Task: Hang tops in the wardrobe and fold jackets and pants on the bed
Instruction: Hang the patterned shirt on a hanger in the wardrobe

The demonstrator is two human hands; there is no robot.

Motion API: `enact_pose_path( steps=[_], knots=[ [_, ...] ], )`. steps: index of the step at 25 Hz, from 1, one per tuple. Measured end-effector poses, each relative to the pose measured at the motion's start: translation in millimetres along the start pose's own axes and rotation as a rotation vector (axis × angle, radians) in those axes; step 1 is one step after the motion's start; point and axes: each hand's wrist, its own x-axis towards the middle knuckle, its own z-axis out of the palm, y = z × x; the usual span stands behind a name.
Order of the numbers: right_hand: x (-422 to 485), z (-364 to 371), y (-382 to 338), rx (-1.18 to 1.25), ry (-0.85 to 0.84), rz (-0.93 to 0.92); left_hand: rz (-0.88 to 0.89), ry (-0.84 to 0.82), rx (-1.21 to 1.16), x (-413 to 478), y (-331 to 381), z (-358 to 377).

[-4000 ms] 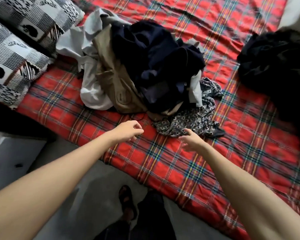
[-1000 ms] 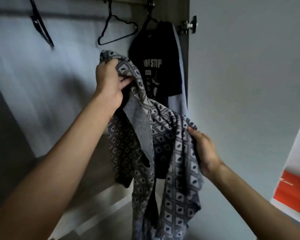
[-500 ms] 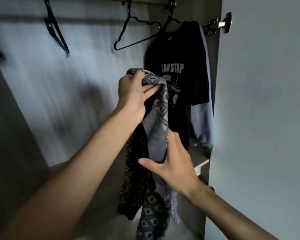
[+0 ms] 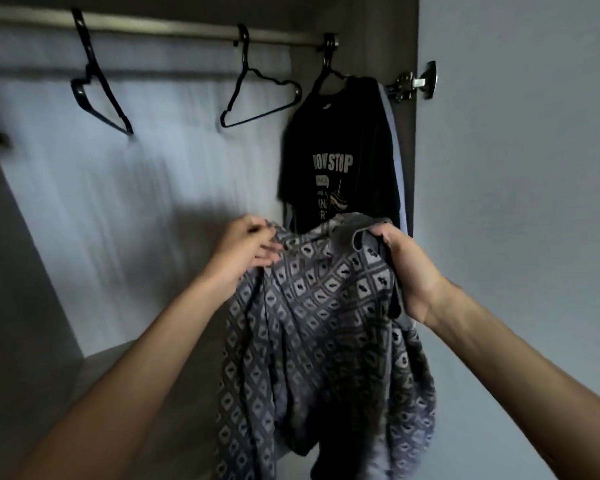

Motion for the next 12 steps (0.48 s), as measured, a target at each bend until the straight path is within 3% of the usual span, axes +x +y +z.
enact_pose_path(
  steps=[6,9,12],
  knots=[
    [2.3,-13.6,-8.5,-0.187,-0.039,0.112,0.208,-0.598,0.044,-31.0,-19.1,41.8],
    [-0.9,-19.9,-5.5,-0.306,-0.014,0.057,0.28,-0.551,-0.02,-34.5,-31.4,65.0],
    [-6.6,-32.9,-12.3,-0.301,-0.077,0.06,0.158,-0.54,-0.209,-28.0,-44.9,74.2]
  ],
)
